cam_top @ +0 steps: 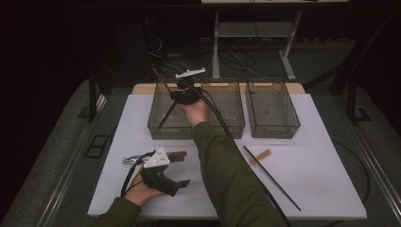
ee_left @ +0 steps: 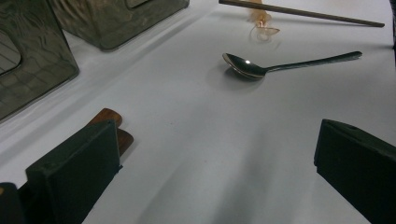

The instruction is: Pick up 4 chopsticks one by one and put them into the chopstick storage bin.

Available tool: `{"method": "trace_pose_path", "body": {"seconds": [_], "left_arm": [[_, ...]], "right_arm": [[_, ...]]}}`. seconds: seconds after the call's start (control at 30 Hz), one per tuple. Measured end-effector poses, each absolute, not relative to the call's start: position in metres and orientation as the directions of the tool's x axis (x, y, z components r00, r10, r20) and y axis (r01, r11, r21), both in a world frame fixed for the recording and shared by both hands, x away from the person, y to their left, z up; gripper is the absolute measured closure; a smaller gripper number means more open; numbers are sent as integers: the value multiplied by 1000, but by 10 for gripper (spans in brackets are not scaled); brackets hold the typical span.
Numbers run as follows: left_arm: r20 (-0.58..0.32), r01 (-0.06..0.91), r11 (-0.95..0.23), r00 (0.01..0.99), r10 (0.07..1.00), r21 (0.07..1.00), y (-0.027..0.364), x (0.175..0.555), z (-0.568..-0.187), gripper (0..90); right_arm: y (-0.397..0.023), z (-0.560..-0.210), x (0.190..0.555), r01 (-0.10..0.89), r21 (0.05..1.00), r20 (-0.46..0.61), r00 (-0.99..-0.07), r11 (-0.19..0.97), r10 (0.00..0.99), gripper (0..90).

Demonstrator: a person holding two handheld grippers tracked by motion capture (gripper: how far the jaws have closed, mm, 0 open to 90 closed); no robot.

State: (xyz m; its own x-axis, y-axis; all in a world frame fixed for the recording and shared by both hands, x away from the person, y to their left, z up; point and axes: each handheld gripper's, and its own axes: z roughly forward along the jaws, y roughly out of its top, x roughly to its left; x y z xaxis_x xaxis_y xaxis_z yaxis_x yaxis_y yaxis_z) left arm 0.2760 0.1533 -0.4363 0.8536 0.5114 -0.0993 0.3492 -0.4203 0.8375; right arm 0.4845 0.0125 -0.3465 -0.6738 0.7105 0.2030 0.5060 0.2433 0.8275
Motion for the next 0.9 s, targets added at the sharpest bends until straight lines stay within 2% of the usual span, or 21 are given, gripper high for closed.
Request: {"method": "trace_pose_path", "body": {"seconds": [0.43, 0.47, 0.5, 0.6, 0.9], "left_arm": [[-91, 343, -433, 858, 505, 833, 152, 276, -435, 0], [-85, 340, -439, 860, 504, 832, 152, 275, -435, 0], [-83, 339, -441, 859, 504, 831, 153, 275, -435, 0], [-81, 338, -443, 860, 504, 831, 153, 275, -434, 0], [-75, 333, -444, 860, 504, 832, 154, 275, -434, 0]], "right_arm": [[29, -375, 496, 537, 800, 197, -658, 270, 727, 840], [31, -378, 495, 544, 792, 191, -651, 276, 735, 825], [31, -380, 495, 555, 785, 189, -639, 277, 745, 744], [30, -383, 497, 581, 761, 195, -630, 290, 752, 634], [14, -367, 485, 550, 777, 178, -660, 307, 730, 494]]}}
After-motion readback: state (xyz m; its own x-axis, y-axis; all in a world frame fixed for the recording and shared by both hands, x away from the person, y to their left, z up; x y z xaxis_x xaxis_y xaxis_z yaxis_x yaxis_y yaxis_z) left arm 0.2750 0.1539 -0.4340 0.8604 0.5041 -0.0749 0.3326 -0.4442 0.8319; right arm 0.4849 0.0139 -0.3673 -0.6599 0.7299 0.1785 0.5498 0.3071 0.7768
